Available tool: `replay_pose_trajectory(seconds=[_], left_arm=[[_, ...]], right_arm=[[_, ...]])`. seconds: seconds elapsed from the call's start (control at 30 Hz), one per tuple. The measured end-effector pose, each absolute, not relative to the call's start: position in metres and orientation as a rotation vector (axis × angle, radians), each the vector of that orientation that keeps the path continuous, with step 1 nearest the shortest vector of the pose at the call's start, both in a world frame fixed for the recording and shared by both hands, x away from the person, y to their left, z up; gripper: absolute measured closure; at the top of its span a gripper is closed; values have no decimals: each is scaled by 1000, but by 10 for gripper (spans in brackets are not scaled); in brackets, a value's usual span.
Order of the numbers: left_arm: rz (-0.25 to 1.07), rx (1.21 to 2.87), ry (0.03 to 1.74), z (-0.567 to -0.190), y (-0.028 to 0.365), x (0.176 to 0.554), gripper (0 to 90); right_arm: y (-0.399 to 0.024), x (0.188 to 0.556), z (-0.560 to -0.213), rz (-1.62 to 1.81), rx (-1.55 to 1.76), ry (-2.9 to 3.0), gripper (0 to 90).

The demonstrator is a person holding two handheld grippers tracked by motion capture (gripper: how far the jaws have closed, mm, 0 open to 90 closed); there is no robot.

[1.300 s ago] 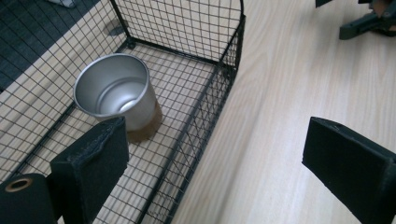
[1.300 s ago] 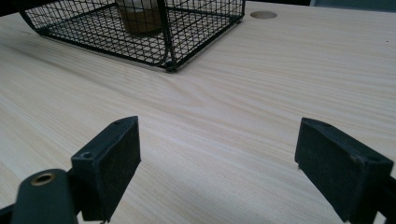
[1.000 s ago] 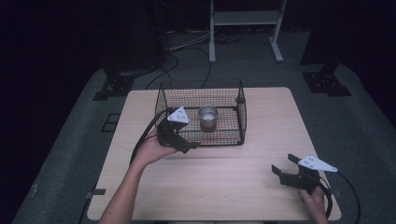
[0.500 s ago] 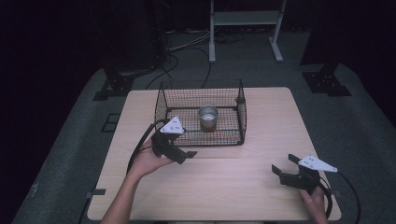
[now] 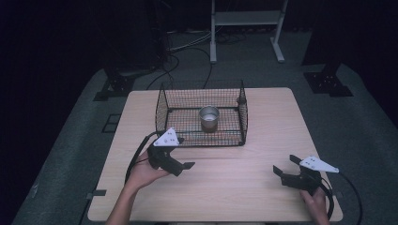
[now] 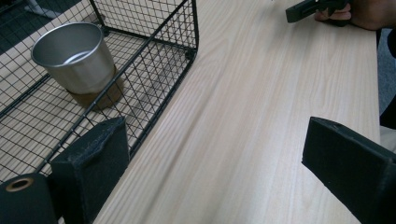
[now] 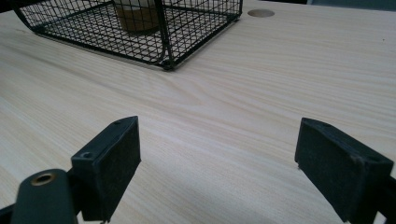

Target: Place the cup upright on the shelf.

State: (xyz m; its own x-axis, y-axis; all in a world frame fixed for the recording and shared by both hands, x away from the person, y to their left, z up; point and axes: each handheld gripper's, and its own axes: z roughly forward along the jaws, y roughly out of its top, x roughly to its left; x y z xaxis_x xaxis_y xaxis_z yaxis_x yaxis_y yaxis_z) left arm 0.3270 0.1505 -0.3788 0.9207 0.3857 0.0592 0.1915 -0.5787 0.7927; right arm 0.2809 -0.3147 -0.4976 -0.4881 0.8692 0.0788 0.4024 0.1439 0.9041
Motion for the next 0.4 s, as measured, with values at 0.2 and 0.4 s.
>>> replay_pose_trajectory(seconds=[0.2,0.4], left_arm=[[297,2157,435,-390,162,317,63],[312,2139,463,-405,170,303,63]], right_arm=[[-315,281,-498,1314,1216,1956,135],[-315,281,-498,1314,1217,1956,135]])
